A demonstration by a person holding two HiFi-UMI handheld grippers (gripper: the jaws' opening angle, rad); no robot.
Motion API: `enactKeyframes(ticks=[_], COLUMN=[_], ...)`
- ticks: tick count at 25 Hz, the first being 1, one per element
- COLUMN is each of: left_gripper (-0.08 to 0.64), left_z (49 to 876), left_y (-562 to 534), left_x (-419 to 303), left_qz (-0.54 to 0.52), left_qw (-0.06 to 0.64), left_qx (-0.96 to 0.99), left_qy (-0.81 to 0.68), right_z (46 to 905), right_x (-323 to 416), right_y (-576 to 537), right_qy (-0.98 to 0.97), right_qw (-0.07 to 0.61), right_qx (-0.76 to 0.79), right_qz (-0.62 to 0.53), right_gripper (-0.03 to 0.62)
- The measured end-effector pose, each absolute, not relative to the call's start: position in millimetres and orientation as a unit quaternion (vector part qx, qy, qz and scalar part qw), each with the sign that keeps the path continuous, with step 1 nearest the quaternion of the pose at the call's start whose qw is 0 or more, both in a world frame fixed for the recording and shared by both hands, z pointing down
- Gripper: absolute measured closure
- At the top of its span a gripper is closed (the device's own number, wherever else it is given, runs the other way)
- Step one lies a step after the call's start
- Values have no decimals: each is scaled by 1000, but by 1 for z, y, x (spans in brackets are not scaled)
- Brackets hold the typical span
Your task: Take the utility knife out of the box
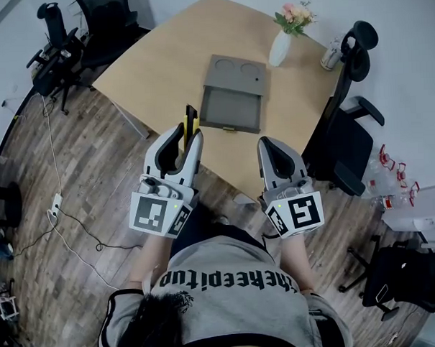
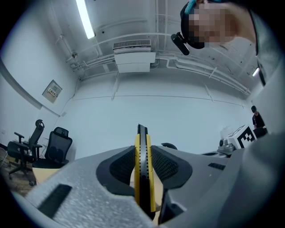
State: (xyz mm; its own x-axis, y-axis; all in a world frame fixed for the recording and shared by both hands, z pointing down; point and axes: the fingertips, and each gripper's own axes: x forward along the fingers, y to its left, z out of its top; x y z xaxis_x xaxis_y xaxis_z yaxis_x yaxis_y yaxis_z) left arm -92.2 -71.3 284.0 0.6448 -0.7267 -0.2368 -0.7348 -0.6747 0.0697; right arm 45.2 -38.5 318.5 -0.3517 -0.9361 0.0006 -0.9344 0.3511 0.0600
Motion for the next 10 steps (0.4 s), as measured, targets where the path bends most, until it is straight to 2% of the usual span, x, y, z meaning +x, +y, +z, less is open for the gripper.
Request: enactKeyframes(ticks=[10], left_gripper=[434], left_z=[283], left_y=[-81], left_x=[-81], left_qz=[119], left_qw=[17], left_qx=[-909], left_qy=[399], right_z=[320], right_x=[53], right_y=[-49], right_qy=[-822], right_qw=[19], right_qx=[569], right_qz=[-22], right_gripper=[588])
